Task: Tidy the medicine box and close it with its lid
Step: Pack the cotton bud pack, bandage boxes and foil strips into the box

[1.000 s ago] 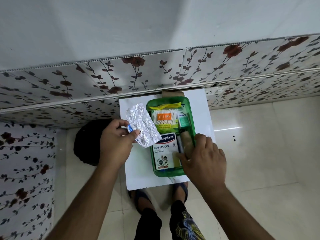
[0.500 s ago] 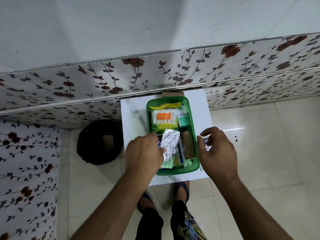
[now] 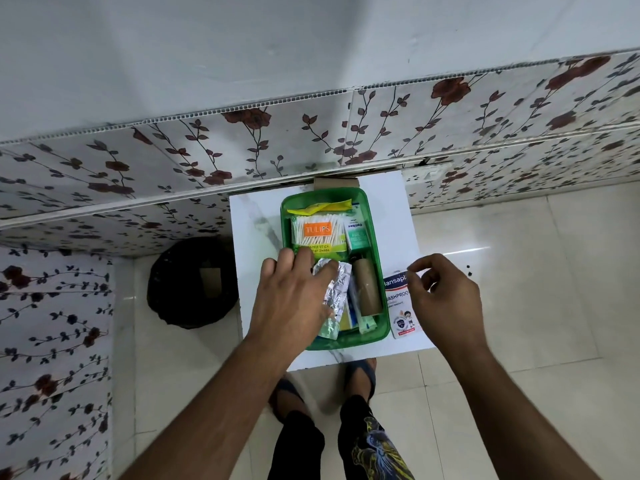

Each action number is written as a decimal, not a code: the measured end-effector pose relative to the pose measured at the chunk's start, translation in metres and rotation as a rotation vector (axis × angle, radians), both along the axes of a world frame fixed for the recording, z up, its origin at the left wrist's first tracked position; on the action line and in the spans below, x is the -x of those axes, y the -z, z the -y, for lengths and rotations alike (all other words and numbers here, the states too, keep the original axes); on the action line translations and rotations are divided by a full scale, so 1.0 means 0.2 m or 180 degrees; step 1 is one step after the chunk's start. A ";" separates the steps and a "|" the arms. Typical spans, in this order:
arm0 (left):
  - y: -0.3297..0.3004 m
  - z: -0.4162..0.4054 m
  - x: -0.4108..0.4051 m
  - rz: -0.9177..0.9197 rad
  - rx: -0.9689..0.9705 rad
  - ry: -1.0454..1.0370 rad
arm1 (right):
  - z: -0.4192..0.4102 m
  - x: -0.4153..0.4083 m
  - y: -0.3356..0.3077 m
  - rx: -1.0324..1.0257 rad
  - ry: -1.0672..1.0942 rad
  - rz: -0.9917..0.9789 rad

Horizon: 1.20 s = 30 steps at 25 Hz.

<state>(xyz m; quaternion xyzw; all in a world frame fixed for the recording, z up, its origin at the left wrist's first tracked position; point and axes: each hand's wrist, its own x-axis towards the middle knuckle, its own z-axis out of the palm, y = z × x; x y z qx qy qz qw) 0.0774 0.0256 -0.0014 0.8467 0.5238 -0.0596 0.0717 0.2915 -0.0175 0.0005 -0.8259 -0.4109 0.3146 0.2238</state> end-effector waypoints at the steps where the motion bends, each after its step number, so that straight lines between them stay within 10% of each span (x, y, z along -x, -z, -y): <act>1: -0.01 -0.01 0.00 0.0152 -0.0030 -0.0088 | 0.00 -0.03 0.01 0.0046 0.0098 -0.0059; 8: -0.01 -0.16 0.08 0.2738 0.0546 -0.2152 | 0.06 -0.15 0.25 0.1227 -0.0016 0.0313; 11: 0.04 -0.18 0.17 0.2976 0.0454 -0.2910 | 0.05 -0.15 0.32 0.1290 0.0070 0.0113; 21: -0.11 -0.13 0.09 0.2881 0.0371 -0.2323 | -0.03 -0.21 0.02 0.0125 0.0843 -0.0719; 26: -0.27 -0.19 -0.15 0.3348 0.2343 -0.1809 | -0.20 -0.05 -0.25 -0.0309 0.0522 -0.2183; 30: -0.27 -0.26 -0.08 0.3970 0.2297 -0.2441 | -0.36 0.06 -0.24 -0.0070 -0.0073 -0.2227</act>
